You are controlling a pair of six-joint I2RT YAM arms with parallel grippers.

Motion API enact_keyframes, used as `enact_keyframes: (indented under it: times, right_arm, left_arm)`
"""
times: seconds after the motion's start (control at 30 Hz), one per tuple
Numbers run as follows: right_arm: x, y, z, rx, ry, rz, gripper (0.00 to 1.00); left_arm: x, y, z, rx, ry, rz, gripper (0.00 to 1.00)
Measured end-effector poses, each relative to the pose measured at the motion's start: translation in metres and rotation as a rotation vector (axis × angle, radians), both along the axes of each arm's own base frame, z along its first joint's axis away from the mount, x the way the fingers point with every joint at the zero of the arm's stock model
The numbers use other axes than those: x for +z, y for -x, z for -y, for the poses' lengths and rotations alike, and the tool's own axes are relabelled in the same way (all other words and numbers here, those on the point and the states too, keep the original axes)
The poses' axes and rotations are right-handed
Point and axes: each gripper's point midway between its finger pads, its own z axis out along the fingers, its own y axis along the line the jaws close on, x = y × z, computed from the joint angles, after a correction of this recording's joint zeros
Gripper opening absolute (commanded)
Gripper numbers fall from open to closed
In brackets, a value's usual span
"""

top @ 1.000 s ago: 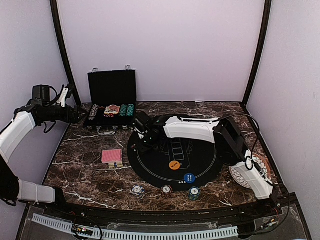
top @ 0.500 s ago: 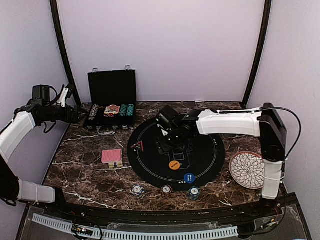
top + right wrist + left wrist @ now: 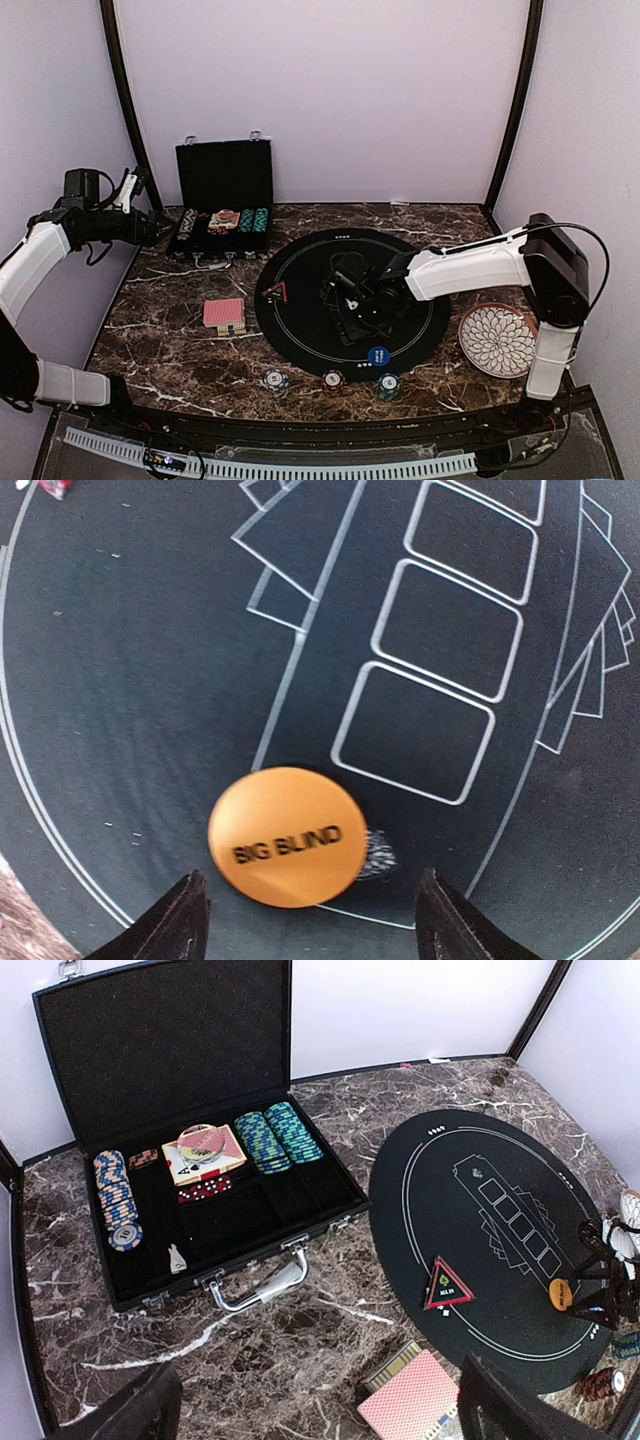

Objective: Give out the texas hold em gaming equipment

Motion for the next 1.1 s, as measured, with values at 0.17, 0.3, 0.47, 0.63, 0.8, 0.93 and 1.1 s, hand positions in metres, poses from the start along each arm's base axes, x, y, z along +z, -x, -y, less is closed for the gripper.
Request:
enact_keyframes:
  times: [0.17, 0.3, 0.47, 0.63, 0.8, 0.93, 1.1]
  right_arm:
    - [0.002, 0.003, -0.009, -0.001, -0.028, 0.01, 0.62]
    - [-0.004, 0.003, -0.011, -0.005, -0.023, 0.01, 0.58]
    - [-0.011, 0.001, -0.007, -0.02, 0.002, 0.014, 0.55]
    - [-0.011, -0.001, -0.006, -0.033, 0.003, 0.022, 0.48]
    - [-0.01, -0.004, -0.007, -0.041, -0.004, 0.03, 0.42]
    - [-0.008, -0.016, -0.009, -0.059, -0.022, 0.045, 0.39]
    - [-0.008, -0.047, -0.009, -0.102, -0.043, 0.084, 0.35]
  left_arm:
    - [0.007, -0.001, 0.0, -0.003, 0.001, 0.013, 0.99]
    - [0.009, -0.001, 0.001, -0.004, 0.006, 0.013, 0.99]
    - [0.011, -0.001, 0.001, -0.004, 0.01, 0.014, 0.99]
    - [0.015, -0.001, 0.002, -0.008, 0.016, 0.02, 0.99]
    - [0.015, -0.001, 0.003, -0.007, 0.022, 0.016, 0.99]
    - [0.015, -0.001, 0.003, -0.006, 0.029, 0.012, 0.99]
    - [0.016, -0.001, 0.003, -0.005, 0.032, 0.012, 0.99]
